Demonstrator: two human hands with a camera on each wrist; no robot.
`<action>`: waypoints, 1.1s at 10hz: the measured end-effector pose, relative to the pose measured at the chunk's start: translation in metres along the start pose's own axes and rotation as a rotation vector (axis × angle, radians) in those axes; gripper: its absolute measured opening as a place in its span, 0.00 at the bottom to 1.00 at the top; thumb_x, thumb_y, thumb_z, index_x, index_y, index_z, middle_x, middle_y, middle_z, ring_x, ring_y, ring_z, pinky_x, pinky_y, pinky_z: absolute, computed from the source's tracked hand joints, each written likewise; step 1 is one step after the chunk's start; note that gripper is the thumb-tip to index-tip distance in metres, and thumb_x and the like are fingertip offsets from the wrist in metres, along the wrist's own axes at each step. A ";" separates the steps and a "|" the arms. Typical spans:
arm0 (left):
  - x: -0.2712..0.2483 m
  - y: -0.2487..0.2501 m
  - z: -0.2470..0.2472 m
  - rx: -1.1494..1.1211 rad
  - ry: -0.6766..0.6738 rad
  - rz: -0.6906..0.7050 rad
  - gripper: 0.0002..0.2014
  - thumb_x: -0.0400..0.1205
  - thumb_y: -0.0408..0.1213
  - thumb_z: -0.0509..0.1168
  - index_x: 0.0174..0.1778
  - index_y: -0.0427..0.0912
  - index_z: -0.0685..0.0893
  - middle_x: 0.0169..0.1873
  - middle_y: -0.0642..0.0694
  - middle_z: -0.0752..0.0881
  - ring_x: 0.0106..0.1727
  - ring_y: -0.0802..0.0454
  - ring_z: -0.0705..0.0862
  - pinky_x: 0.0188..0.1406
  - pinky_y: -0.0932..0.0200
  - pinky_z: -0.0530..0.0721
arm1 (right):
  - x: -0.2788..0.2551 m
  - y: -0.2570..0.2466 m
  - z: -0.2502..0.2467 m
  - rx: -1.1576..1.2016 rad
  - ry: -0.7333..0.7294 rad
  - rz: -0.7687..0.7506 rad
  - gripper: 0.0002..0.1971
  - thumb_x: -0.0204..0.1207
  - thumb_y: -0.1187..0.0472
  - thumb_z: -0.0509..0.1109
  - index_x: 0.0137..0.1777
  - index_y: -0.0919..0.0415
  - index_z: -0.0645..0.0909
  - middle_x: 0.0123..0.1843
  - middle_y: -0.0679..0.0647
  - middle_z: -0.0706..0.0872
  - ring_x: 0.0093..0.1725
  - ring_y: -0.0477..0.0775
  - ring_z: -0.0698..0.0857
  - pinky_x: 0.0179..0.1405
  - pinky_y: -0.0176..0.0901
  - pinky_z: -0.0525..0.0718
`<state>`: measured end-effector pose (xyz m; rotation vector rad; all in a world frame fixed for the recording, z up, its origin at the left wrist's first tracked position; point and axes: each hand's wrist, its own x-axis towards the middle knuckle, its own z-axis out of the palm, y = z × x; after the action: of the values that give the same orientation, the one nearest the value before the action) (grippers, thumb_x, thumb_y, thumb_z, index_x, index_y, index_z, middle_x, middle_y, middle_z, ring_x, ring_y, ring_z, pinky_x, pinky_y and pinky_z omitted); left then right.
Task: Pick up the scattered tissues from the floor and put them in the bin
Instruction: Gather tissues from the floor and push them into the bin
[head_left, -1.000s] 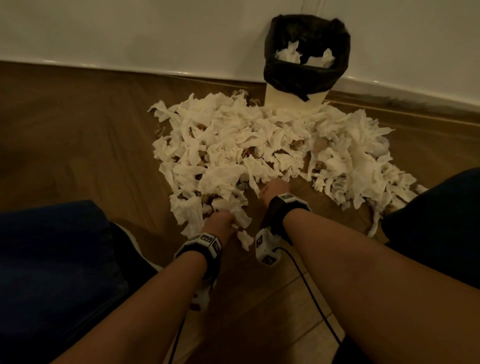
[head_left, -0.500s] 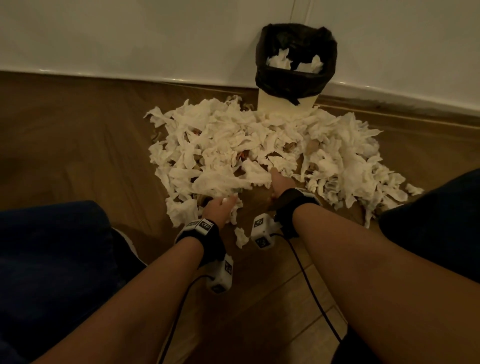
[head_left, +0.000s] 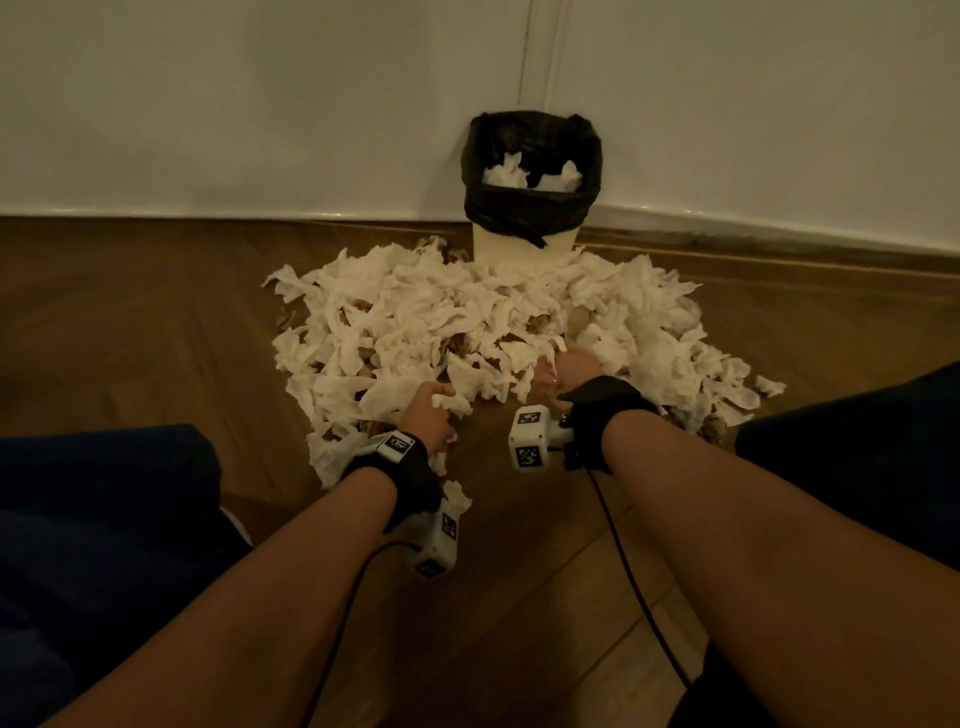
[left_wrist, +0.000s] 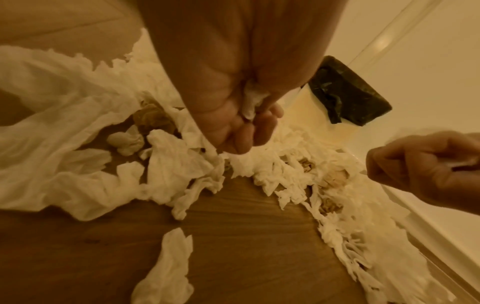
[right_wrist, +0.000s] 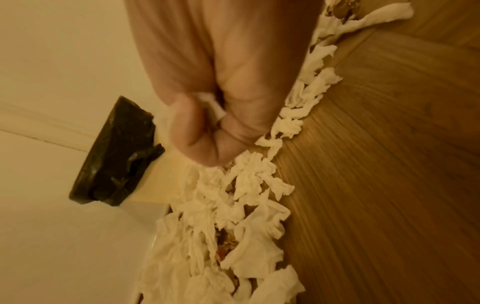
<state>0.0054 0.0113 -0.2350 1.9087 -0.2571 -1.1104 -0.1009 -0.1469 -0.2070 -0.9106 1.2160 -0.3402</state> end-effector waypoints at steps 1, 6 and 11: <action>-0.003 0.019 0.004 0.045 0.019 0.011 0.21 0.88 0.45 0.48 0.72 0.36 0.69 0.58 0.30 0.80 0.57 0.30 0.80 0.62 0.40 0.79 | -0.020 -0.022 -0.007 0.198 -0.008 0.057 0.15 0.86 0.64 0.48 0.37 0.56 0.67 0.29 0.51 0.67 0.20 0.48 0.64 0.11 0.27 0.60; -0.012 0.250 0.018 0.126 0.158 0.330 0.18 0.83 0.27 0.59 0.69 0.43 0.75 0.73 0.36 0.65 0.66 0.36 0.77 0.66 0.46 0.78 | -0.050 -0.197 -0.028 -0.441 0.061 -0.320 0.09 0.78 0.63 0.68 0.36 0.57 0.74 0.38 0.55 0.81 0.34 0.51 0.82 0.37 0.39 0.87; 0.118 0.310 0.034 0.480 0.211 0.555 0.17 0.84 0.36 0.57 0.67 0.44 0.80 0.67 0.41 0.80 0.66 0.42 0.79 0.62 0.55 0.77 | 0.070 -0.248 0.025 -0.541 0.306 -0.503 0.19 0.86 0.63 0.49 0.69 0.72 0.72 0.70 0.69 0.75 0.67 0.64 0.76 0.63 0.47 0.72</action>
<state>0.1206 -0.2556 -0.0723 2.1520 -0.9366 -0.4936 0.0038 -0.3358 -0.0643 -1.6915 1.3756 -0.5798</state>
